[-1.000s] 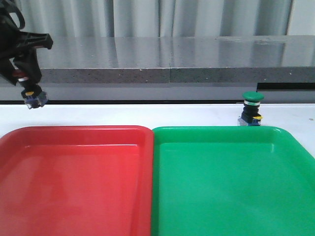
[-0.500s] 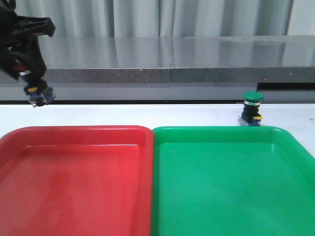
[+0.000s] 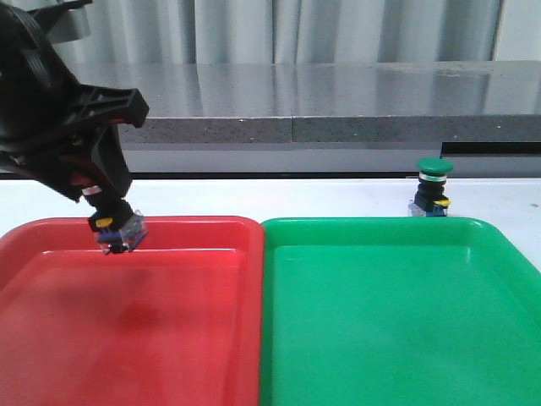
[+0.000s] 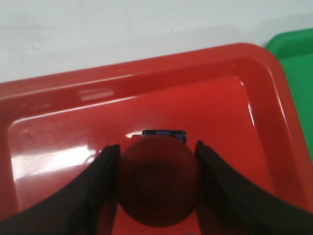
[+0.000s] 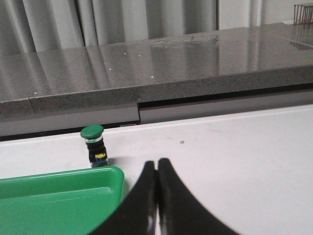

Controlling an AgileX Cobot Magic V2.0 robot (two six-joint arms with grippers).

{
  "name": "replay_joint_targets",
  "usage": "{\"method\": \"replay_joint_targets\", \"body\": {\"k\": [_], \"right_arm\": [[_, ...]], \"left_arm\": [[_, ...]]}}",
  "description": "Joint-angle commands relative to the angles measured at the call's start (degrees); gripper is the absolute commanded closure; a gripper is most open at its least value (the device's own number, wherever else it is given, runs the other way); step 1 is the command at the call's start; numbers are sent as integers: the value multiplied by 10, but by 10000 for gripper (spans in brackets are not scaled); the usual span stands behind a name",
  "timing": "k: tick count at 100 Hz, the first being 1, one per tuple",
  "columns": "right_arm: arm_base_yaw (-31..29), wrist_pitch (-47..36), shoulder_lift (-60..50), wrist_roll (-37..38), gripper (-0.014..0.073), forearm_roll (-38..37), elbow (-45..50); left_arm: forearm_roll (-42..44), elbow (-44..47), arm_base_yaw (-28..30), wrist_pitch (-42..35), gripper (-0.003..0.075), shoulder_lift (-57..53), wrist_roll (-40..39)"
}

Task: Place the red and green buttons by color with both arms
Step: 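Carry the red button over the red tray and lower it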

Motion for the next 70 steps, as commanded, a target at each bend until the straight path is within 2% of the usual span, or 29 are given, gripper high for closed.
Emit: {"method": "replay_joint_targets", "body": {"k": [1, 45, 70], "right_arm": [[-4, -44, -13, 0, 657, -6, -11], [-4, -44, -13, 0, 657, -6, -11], [-4, -44, -13, 0, 657, -6, -11]], "left_arm": [[-9, -3, -17, -33, 648, -26, -7], [-7, 3, -27, -17, 649, -19, 1], [42, 3, -27, 0, 648, -19, 1]]}}
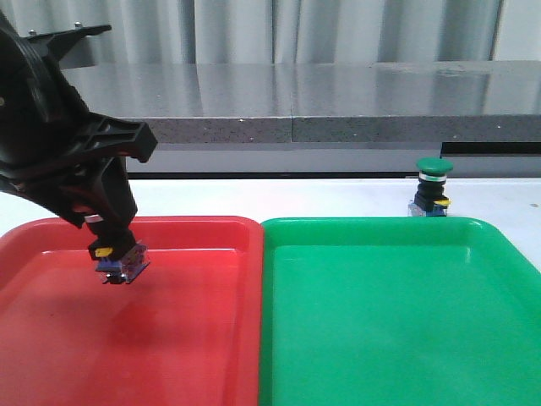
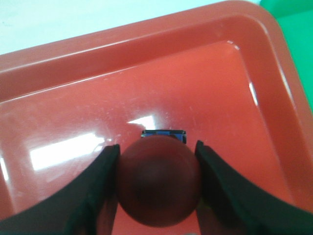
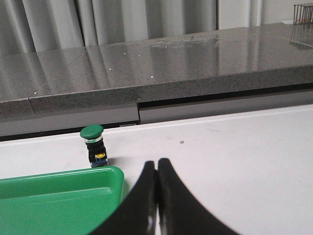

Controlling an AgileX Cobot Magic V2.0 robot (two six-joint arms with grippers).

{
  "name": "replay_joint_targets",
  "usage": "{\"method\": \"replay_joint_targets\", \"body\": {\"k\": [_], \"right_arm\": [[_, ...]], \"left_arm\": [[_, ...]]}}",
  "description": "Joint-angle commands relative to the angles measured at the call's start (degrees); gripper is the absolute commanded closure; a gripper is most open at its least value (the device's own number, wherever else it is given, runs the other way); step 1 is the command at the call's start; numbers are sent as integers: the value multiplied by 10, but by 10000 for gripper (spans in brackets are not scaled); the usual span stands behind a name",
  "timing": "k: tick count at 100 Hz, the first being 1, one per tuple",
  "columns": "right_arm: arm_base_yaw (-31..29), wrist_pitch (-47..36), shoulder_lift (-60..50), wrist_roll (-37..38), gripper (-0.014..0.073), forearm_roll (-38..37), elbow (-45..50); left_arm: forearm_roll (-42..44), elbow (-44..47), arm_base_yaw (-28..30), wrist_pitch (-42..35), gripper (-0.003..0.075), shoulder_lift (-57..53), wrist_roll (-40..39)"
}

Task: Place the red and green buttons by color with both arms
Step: 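Carry the red button over the red tray and lower it, then open the left gripper and raise it away from the button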

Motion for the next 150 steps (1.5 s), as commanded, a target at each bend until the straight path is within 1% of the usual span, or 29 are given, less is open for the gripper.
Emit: {"method": "replay_joint_targets", "body": {"k": [1, 10, 20, 30, 39, 59, 66, 68, 69, 70, 82, 90, 125, 137, 140, 145, 146, 147, 149, 150], "right_arm": [[-4, -44, -13, 0, 657, -6, -11], [-4, -44, -13, 0, 657, -6, -11], [-4, -44, -13, 0, 657, -6, -11], [-4, -44, -13, 0, 657, -6, -11], [-4, -44, -13, 0, 657, -6, -11], [-4, -44, -13, 0, 657, -6, -11], [-4, -44, -13, 0, 657, -6, -11], [-4, -44, -13, 0, 657, -6, -11], [-4, -44, -13, 0, 657, -6, -11], [-4, -44, -13, 0, 657, -6, -11], [-4, -44, -13, 0, 657, -6, -11], [-4, -44, -13, 0, 657, -6, -11], [-4, -44, -13, 0, 657, -6, -11], [-4, -44, -13, 0, 657, -6, -11], [-4, -44, -13, 0, 657, -6, -11], [-4, -44, -13, 0, 657, -6, -11], [-4, -44, -13, 0, 657, -6, -11], [-4, -44, -13, 0, 657, -6, -11], [-4, -44, -13, 0, 657, -6, -11], [-4, -44, -13, 0, 657, -6, -11]], "left_arm": [[14, -12, -5, -9, 648, -20, 0], [22, -12, -5, -6, 648, -20, 2], [22, -12, -5, -3, 648, -20, 40], [22, -12, -5, -1, 647, -20, 53], [22, -12, -5, -1, 624, -20, 64], [22, -12, -5, -2, 514, -20, 76], [22, -12, -5, -7, 456, -20, 73], [22, -12, -5, -8, 427, -20, 73], [22, -12, -5, -8, 427, -20, 73], [22, -12, -5, -9, 404, -20, 73], [21, -12, -5, -10, 276, -20, 73], [20, -12, -5, -10, 239, -20, 73], [19, -21, -5, -16, 239, -32, 73], [19, -26, -5, -30, 246, -67, 38], [19, -26, -5, -36, 258, -75, 37], [19, -26, -5, -46, 305, -97, 26], [19, -26, -5, -46, 305, -100, 24], [20, -26, -5, -48, 332, -106, 23], [20, -26, -5, -51, 351, -115, 23], [20, -26, -5, -53, 374, -118, 23]]}}
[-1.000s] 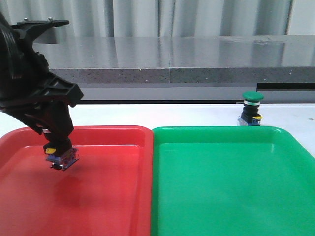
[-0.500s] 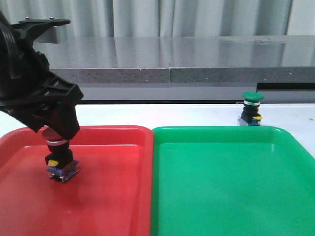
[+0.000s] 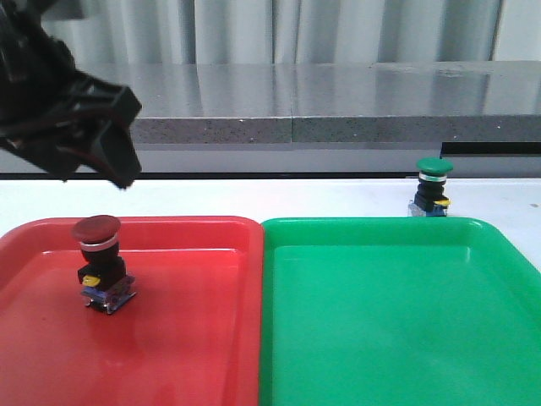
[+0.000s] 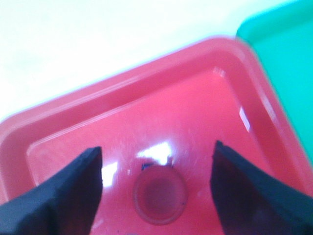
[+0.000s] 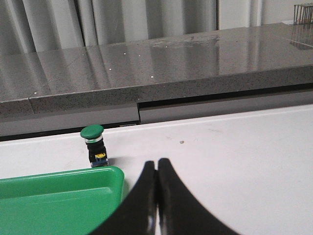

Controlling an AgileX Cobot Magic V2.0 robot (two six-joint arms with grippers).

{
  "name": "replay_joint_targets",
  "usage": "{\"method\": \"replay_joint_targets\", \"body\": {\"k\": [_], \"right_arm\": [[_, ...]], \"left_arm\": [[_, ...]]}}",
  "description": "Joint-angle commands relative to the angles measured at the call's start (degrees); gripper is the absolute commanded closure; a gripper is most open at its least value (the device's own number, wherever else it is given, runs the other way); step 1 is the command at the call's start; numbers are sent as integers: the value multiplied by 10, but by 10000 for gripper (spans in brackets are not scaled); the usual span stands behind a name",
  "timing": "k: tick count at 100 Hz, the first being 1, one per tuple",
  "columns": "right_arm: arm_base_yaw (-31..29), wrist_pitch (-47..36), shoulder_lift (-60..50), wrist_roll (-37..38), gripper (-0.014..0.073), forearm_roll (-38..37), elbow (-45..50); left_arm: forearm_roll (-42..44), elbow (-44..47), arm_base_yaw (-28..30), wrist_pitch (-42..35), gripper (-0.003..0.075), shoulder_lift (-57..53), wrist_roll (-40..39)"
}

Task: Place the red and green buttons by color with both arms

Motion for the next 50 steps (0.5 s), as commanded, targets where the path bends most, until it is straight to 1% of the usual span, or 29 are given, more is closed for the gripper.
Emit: {"method": "replay_joint_targets", "body": {"k": [1, 4, 6, 11, 13, 18, 20, 33, 50], "right_arm": [[-4, -44, -13, 0, 657, -5, -11], [-4, -44, -13, 0, 657, -5, -11], [-4, -44, -13, 0, 657, -5, -11], [-4, -44, -13, 0, 657, -5, -11], [-4, -44, -13, 0, 657, -5, -11], [-4, -44, -13, 0, 657, -5, -11], [-4, -44, -13, 0, 657, -5, -11], [-4, -44, -13, 0, 657, -5, -11], [-4, -44, -13, 0, 657, -5, -11]], "left_arm": [[-5, -21, -4, -44, 386, -60, -17], [-3, -20, -3, -46, 449, -72, -17], [-3, -18, -3, -50, 475, -81, -17], [-3, -15, -2, -54, 584, -103, -17], [-2, -13, 0, -55, 611, -111, -17], [-2, -6, 4, -61, 711, -132, -17], [-2, -2, 7, -63, 734, -140, -17], [-2, 34, 37, -90, 741, -193, -17], [-4, 89, 95, -95, 741, -276, -17]]}}
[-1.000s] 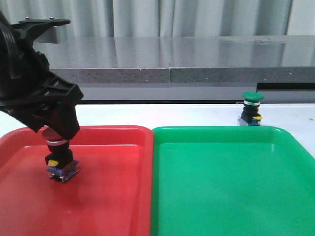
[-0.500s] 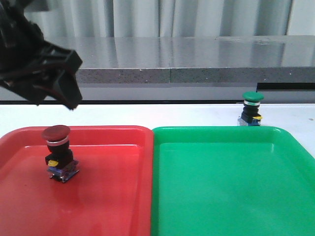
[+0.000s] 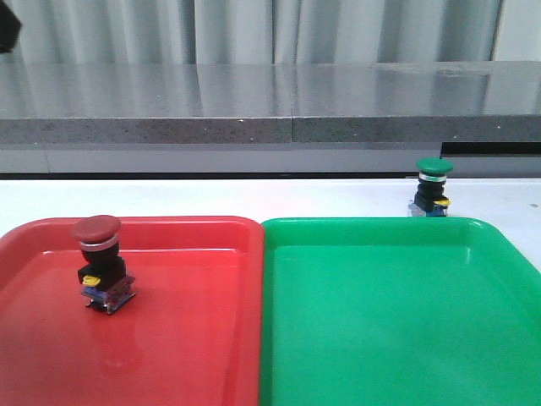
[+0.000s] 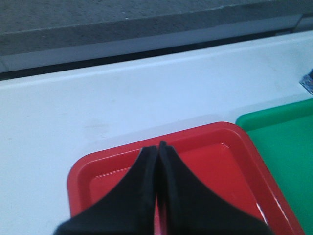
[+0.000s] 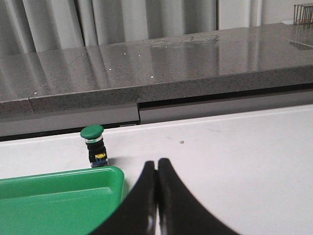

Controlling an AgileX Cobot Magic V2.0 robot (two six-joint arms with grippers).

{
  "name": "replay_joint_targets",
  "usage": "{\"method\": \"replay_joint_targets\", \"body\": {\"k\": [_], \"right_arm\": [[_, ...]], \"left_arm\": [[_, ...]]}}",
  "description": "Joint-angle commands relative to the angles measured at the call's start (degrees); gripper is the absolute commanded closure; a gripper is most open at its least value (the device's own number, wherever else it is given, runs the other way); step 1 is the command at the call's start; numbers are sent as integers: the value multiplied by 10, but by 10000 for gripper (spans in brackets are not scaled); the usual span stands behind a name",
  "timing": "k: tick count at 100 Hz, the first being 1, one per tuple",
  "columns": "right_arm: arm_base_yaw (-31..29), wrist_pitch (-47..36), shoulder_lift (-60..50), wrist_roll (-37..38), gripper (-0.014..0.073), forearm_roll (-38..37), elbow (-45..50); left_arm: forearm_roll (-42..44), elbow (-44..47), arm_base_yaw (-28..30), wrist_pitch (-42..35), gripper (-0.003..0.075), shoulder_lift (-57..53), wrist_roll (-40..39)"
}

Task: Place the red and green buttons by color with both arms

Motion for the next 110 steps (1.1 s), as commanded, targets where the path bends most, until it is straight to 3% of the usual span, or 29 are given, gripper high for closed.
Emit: {"method": "replay_joint_targets", "body": {"k": [1, 53, 110], "right_arm": [[-4, -44, -13, 0, 657, -5, -11], [-4, -44, -13, 0, 657, -5, -11], [-4, -44, -13, 0, 657, -5, -11]], "left_arm": [[-4, 11, 31, -43, 741, -53, -6], [-6, 159, 183, -55, 741, -319, -7], [14, 275, 187, -77, 741, -473, -6]]}}
